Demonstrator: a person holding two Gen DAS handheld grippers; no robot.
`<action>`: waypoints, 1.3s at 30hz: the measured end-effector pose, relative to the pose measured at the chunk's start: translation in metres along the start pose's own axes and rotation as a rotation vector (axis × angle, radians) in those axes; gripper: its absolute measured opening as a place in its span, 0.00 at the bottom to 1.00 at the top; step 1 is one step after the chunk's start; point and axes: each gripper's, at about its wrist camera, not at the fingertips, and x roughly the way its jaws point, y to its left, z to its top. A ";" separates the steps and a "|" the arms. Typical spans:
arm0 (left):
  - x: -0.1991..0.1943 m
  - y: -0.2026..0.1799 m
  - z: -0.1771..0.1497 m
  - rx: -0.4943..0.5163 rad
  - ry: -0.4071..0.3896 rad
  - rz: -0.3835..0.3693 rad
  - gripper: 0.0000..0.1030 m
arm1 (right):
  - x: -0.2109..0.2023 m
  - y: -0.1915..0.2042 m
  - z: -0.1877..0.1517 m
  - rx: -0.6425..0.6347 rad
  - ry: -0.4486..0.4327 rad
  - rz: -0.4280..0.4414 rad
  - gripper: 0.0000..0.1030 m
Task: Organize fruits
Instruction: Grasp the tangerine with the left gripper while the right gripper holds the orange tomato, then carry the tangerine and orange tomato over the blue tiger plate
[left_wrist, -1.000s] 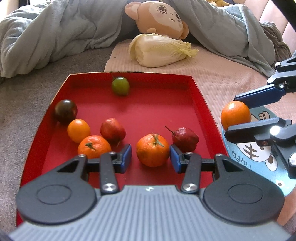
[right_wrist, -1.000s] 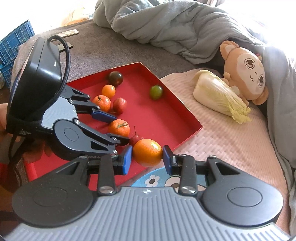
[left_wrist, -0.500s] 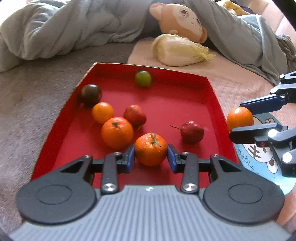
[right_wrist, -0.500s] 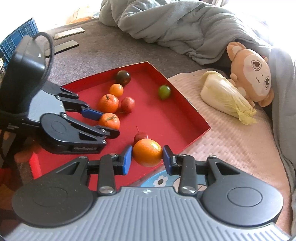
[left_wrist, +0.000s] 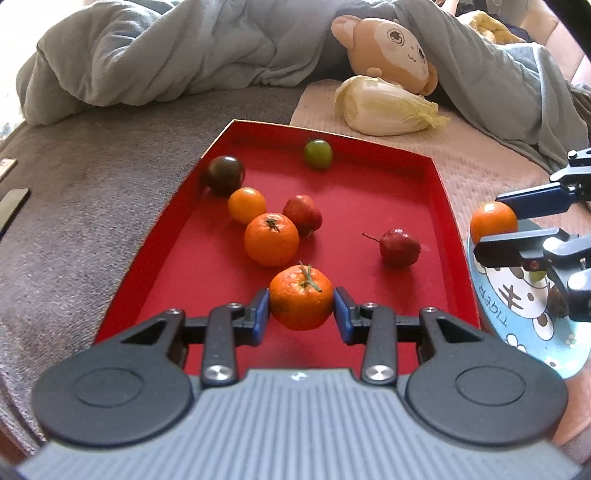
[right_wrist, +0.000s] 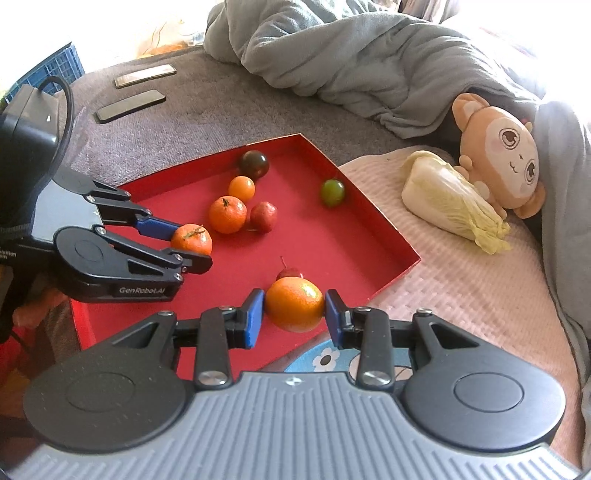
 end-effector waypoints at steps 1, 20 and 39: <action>-0.001 -0.002 0.001 0.003 -0.002 0.002 0.39 | -0.001 0.000 0.000 0.002 -0.002 -0.002 0.40; -0.004 -0.014 0.001 0.029 -0.005 0.010 0.39 | -0.011 -0.004 -0.004 0.015 -0.017 -0.005 0.40; -0.017 -0.027 0.004 0.057 -0.024 0.007 0.39 | -0.023 -0.010 -0.011 0.032 -0.028 -0.012 0.40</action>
